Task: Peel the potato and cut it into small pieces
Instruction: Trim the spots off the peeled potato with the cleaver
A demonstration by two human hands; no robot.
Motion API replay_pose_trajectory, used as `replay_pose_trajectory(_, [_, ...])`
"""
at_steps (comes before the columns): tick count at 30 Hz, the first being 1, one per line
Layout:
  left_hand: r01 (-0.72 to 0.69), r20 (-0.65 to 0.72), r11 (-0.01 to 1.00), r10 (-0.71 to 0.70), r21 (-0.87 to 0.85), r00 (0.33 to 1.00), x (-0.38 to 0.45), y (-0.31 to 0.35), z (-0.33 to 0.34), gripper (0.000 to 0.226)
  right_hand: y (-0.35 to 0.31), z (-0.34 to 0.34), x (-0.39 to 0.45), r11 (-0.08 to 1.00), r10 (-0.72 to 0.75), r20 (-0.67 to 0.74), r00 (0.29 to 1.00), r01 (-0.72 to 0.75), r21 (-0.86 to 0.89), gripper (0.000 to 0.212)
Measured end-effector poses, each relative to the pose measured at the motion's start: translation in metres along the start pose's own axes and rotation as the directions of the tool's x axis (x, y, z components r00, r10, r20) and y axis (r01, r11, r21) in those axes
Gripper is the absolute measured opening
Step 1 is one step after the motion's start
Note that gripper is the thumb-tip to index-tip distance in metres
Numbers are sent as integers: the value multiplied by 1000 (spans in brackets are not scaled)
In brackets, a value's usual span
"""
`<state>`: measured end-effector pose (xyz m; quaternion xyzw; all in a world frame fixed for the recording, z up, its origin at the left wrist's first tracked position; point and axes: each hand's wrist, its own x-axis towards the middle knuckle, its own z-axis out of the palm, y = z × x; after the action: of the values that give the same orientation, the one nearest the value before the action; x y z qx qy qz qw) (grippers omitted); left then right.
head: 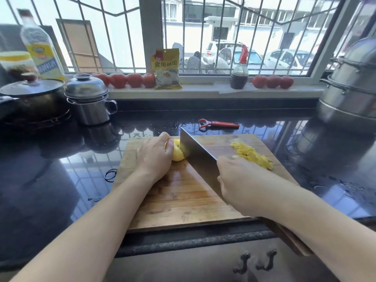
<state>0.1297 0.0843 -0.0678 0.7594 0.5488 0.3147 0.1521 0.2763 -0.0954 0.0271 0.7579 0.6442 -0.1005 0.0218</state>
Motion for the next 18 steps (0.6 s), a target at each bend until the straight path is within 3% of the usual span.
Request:
replay_pose_trajectory(7, [-20, -15, 999, 21, 41, 1000, 2, -1, 2, 27, -2, -1, 5, 1000, 2, 78, 997, -2, -2, 7])
replay_pose_trajectory(12, [-29, 13, 999, 29, 33, 1000, -1, -1, 1, 28, 10, -15, -1, 1000, 1, 138, 990, -3, 15, 11])
replay_pose_trajectory(16, [-44, 56, 998, 47, -48, 997, -2, -2, -1, 27, 37, -28, -24, 980, 57, 77, 995, -70, 187, 14])
replay_pose_trajectory(18, [-91, 129, 995, 95, -40, 987, -5, -2, -4, 49, 42, -30, -30, 933, 124, -2, 992, -116, 340, 19])
